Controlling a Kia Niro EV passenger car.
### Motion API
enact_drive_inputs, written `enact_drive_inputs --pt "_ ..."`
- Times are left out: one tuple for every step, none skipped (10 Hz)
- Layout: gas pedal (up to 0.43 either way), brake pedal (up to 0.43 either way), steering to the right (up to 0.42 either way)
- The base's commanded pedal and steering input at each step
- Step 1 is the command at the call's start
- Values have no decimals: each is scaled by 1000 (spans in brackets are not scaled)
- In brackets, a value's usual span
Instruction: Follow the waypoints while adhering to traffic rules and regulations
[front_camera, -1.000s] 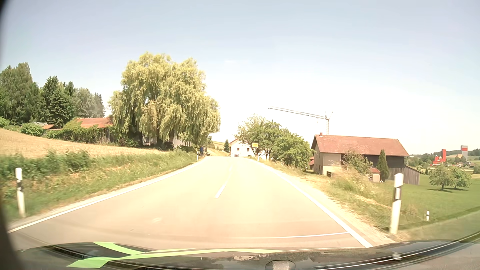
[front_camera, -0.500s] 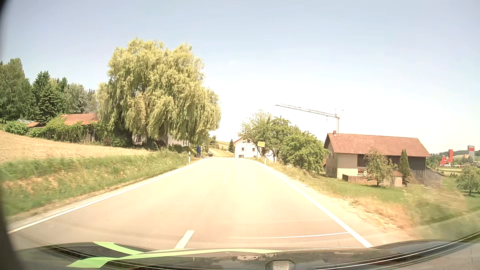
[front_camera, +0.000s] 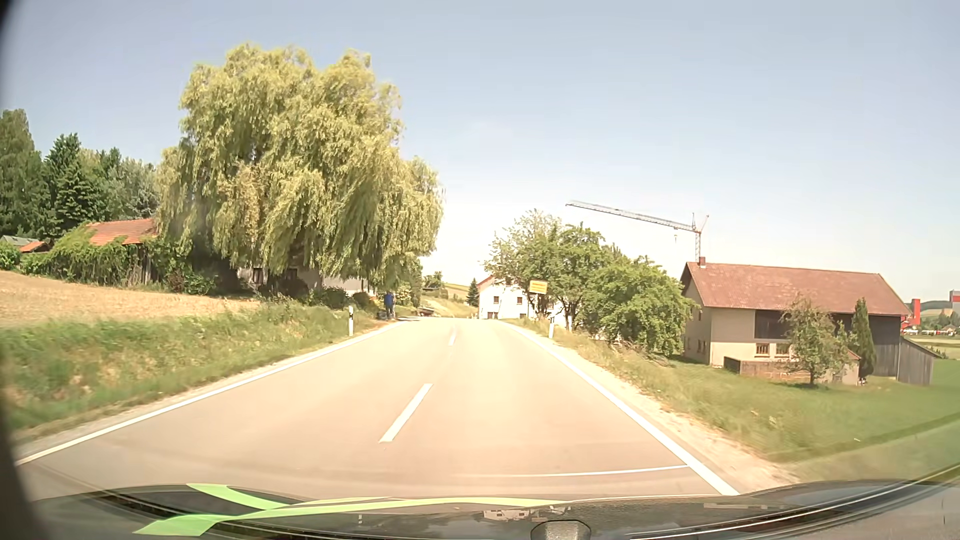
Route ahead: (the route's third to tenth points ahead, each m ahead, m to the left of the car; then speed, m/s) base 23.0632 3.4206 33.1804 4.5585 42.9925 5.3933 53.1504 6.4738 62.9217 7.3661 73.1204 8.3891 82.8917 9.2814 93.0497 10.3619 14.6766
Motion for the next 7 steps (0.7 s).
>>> enact_drive_inputs --pt "79 0 -14" --pt "79 0 -14" --pt "87 0 -14" --pt "98 0 -14" --pt "98 0 -12" --pt "110 0 -11" --pt "118 0 -11"
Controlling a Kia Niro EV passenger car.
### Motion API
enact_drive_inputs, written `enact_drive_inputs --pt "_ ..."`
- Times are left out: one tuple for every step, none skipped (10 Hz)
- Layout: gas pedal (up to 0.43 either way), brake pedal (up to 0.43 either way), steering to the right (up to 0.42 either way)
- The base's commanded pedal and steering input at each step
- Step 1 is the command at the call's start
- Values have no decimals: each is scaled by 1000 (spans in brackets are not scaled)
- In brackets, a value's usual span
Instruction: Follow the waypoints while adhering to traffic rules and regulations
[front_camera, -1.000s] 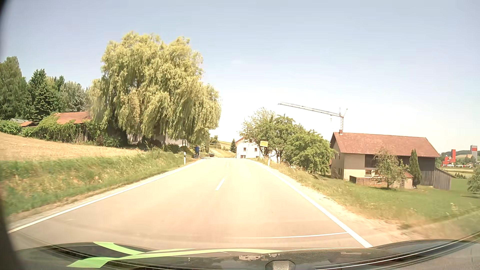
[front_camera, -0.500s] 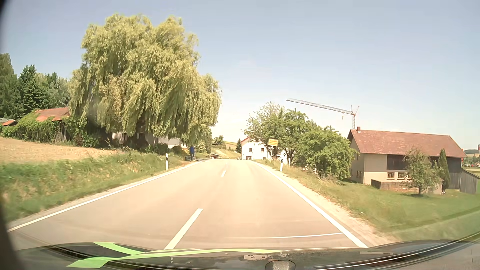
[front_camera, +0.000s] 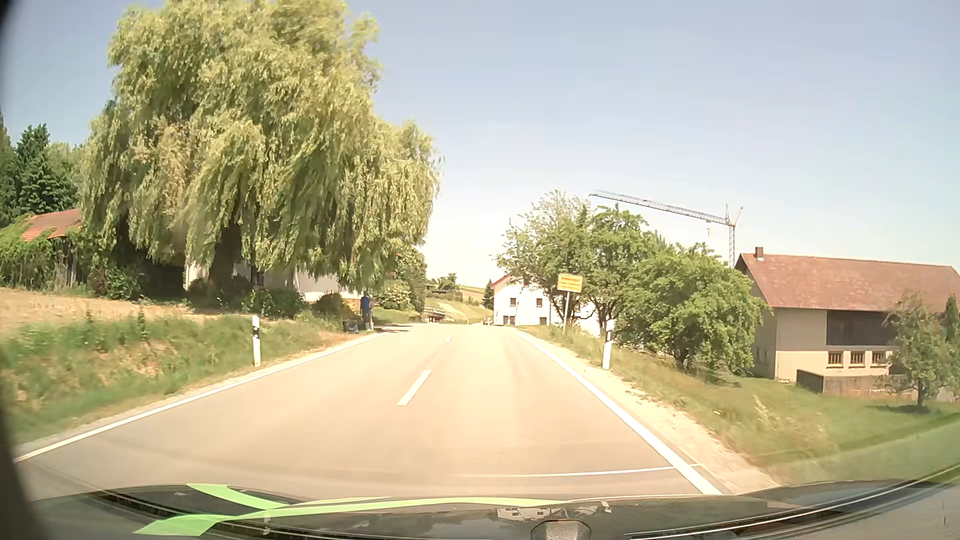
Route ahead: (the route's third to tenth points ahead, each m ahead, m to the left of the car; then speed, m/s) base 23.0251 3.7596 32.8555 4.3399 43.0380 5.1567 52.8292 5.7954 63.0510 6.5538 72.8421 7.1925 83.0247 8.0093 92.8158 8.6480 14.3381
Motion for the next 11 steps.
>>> enact_drive_inputs --pt "118 0 -12" --pt "118 0 -12" --pt "130 0 -12" --pt "130 0 -12" --pt "130 0 -12" --pt "130 0 -12" --pt "138 0 -12" --pt "138 0 -12" --pt "138 0 -12" --pt "138 0 -13" --pt "138 0 -16"
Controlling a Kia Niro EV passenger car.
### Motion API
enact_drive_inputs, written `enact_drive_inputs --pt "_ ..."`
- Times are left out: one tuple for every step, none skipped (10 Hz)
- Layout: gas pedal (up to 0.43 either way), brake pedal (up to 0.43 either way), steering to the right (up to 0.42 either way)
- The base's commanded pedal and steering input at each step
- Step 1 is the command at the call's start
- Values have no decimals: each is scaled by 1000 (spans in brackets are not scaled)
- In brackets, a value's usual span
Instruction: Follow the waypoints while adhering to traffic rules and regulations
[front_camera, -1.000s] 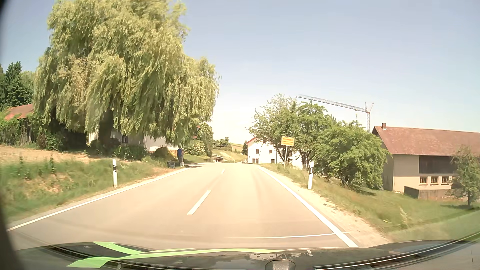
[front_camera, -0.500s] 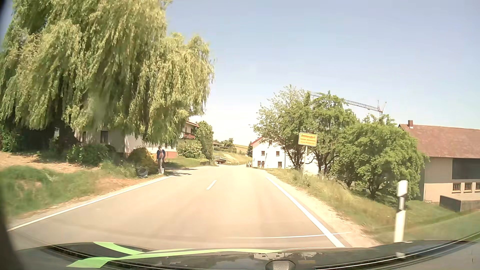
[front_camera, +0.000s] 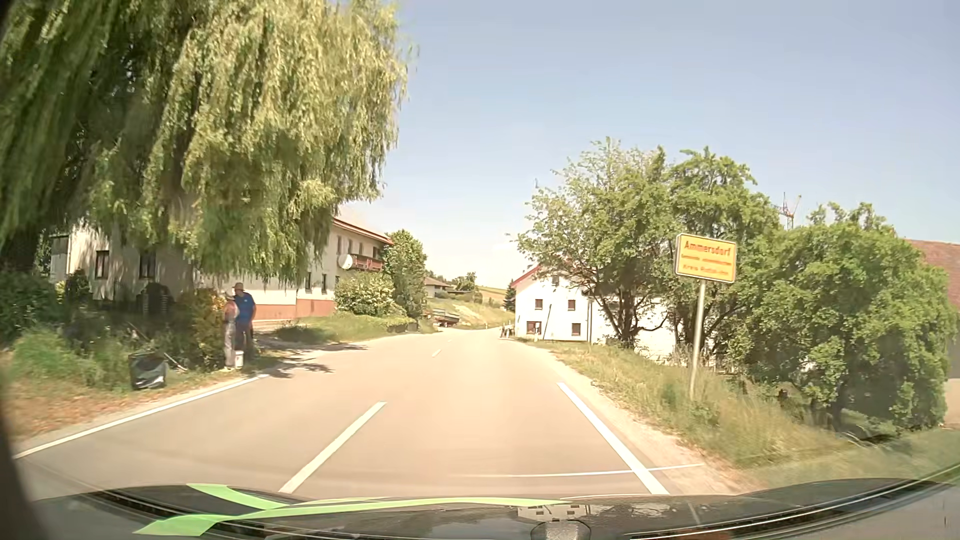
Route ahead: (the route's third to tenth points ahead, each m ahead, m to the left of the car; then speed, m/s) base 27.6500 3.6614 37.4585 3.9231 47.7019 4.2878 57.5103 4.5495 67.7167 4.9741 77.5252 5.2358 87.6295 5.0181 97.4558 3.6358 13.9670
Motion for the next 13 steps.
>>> enact_drive_inputs --pt "138 0 -20" --pt "138 0 -22" --pt "157 0 -23" --pt "177 0 -22" --pt "189 0 -21" --pt "197 0 -21" --pt "209 0 -20" --pt "209 0 -19" --pt "209 0 -17" --pt "209 0 -16" --pt "209 0 -15" --pt "197 0 -15" --pt "189 0 -14"
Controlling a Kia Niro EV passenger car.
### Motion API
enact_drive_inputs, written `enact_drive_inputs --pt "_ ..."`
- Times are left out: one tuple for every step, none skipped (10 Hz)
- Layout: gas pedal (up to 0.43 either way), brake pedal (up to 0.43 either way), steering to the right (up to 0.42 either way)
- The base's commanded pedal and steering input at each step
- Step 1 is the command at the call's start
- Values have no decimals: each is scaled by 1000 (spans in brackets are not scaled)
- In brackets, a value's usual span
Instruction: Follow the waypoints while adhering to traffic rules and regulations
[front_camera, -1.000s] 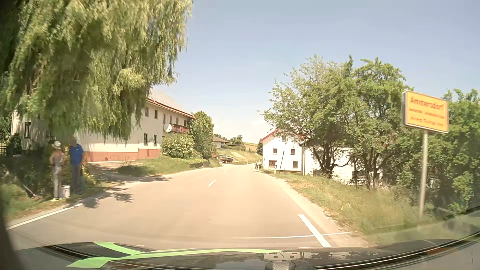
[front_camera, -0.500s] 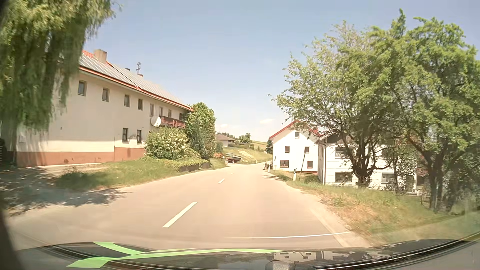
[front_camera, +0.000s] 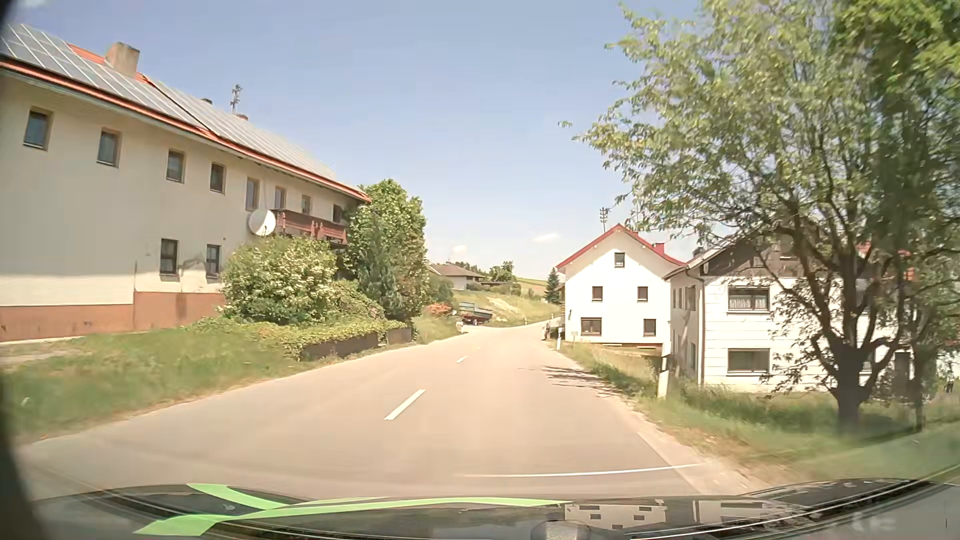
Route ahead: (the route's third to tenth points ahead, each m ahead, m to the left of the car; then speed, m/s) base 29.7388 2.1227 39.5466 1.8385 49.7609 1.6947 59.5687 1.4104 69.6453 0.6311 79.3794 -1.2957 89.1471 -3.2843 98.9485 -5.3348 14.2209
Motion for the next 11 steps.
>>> enact_drive_inputs --pt "189 0 -14" --pt "189 0 -9" --pt "189 0 -3" --pt "189 0 -1" --pt "189 0 -1" --pt "189 0 -1" --pt "189 0 -1" --pt "177 0 -1" --pt "169 0 -1" --pt "169 0 -1" --pt "169 0 -1"
